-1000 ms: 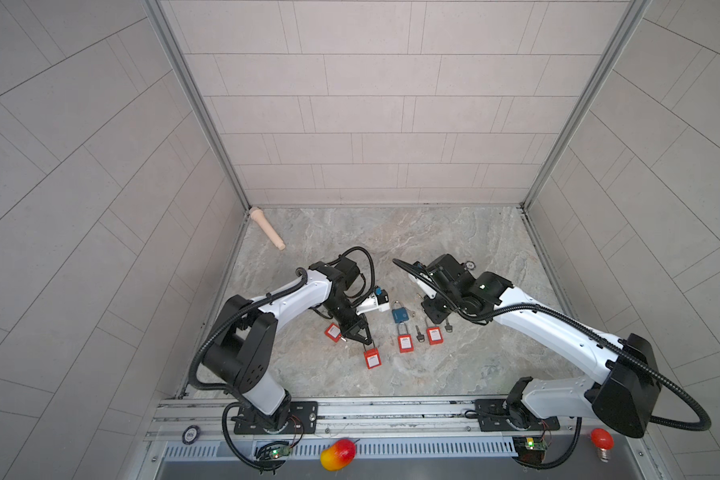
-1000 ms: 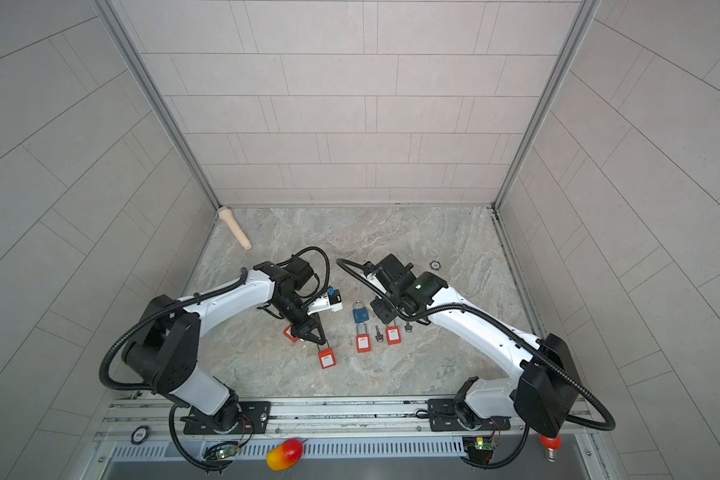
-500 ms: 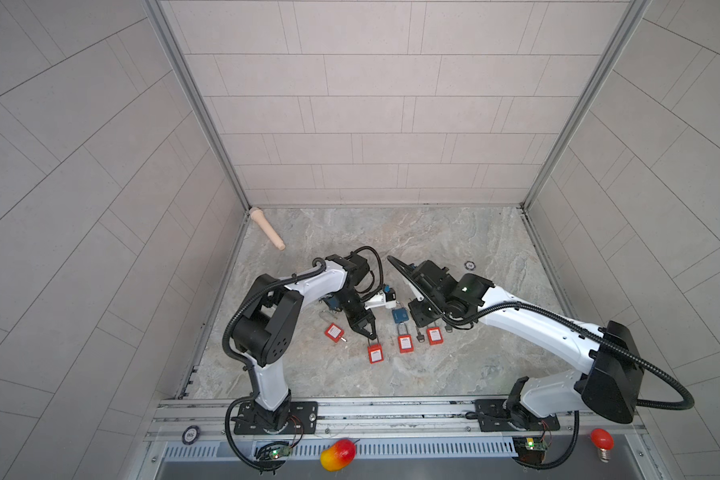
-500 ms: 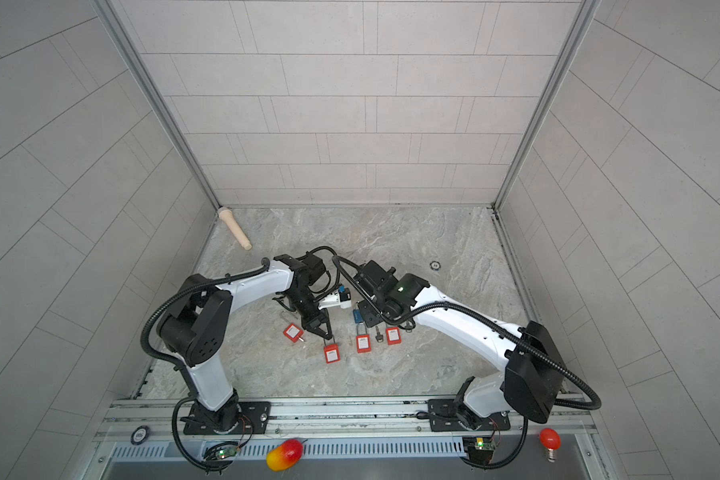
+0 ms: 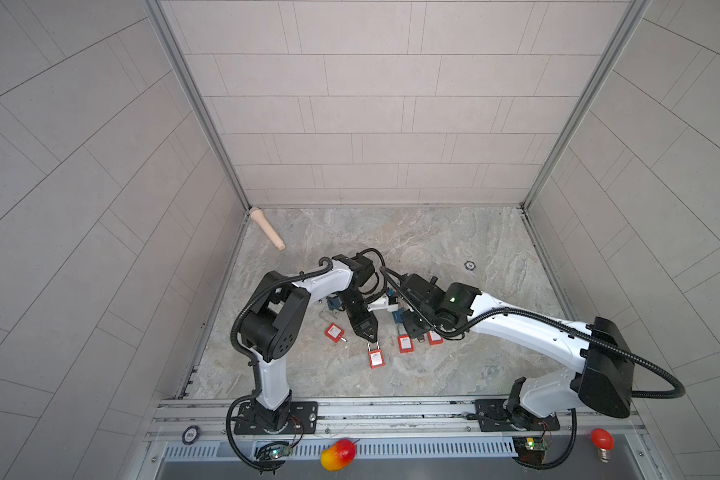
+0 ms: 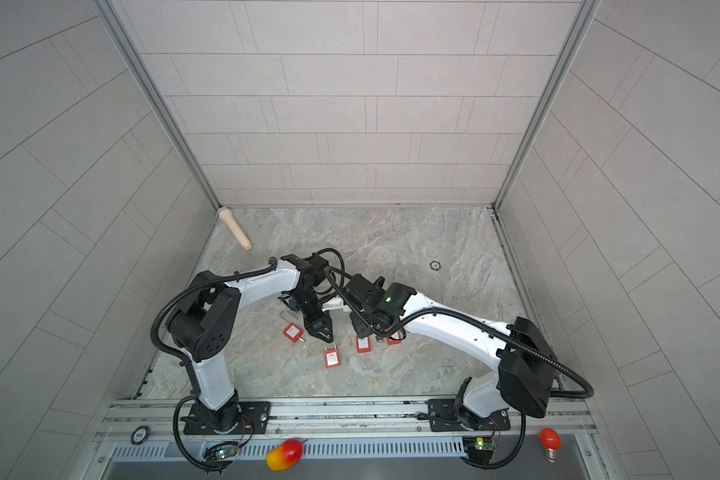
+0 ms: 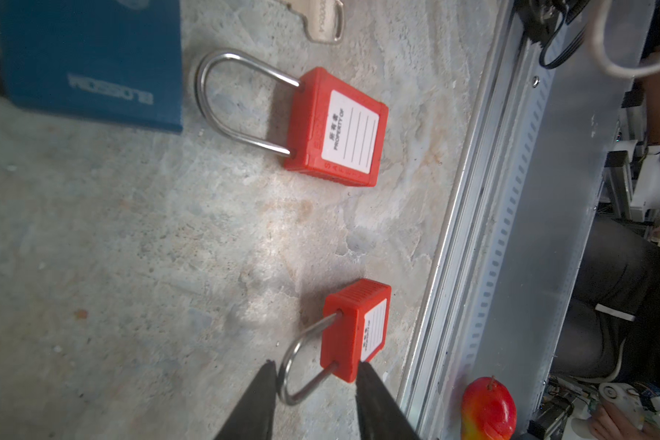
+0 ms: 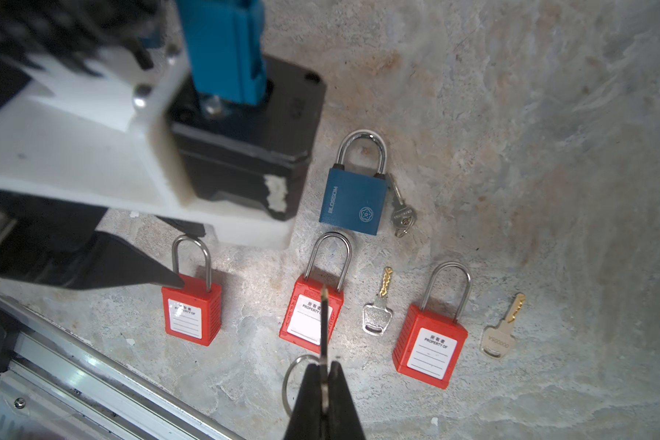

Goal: Lock with the key

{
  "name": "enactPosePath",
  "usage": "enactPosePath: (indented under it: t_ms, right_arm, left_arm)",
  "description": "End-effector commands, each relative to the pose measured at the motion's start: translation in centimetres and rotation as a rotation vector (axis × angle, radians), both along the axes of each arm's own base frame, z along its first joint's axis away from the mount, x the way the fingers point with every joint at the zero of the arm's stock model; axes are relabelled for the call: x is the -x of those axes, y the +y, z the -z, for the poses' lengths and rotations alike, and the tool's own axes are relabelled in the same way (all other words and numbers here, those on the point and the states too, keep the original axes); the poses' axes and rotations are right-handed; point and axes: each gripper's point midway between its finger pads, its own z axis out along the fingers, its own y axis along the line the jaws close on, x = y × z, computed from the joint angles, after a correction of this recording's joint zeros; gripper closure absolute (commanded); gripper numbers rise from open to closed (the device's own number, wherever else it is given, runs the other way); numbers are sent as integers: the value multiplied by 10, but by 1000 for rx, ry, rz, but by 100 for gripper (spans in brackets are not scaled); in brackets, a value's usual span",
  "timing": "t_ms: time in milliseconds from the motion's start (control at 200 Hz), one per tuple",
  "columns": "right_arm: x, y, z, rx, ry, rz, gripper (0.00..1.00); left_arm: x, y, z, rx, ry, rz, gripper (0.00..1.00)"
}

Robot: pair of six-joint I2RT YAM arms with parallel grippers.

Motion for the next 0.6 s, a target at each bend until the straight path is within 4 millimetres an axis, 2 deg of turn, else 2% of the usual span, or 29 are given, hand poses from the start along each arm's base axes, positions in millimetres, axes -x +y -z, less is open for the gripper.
enactPosePath:
  t_ms: [0,145,280,395,520,595]
  right_arm:
    - [4,-6,6,31,8,38,100]
    - [9,2,5,38,12,17,100]
    - [14,7,9,43,36,10,100]
    - [19,14,15,75,71,-11,100]
    - [21,26,25,118,116,-37,100]
    - [24,35,34,142,156,-52,100]
  left_arm:
    - [-2,1,-14,23,-63,10,53]
    - [-9,0,-30,86,-116,-42,39]
    - [-21,12,-42,65,-200,-75,36]
    - [-43,30,-55,48,-284,-196,36]
    - [-78,62,-72,42,-397,-448,36]
    - [-94,80,-89,102,-466,-614,36]
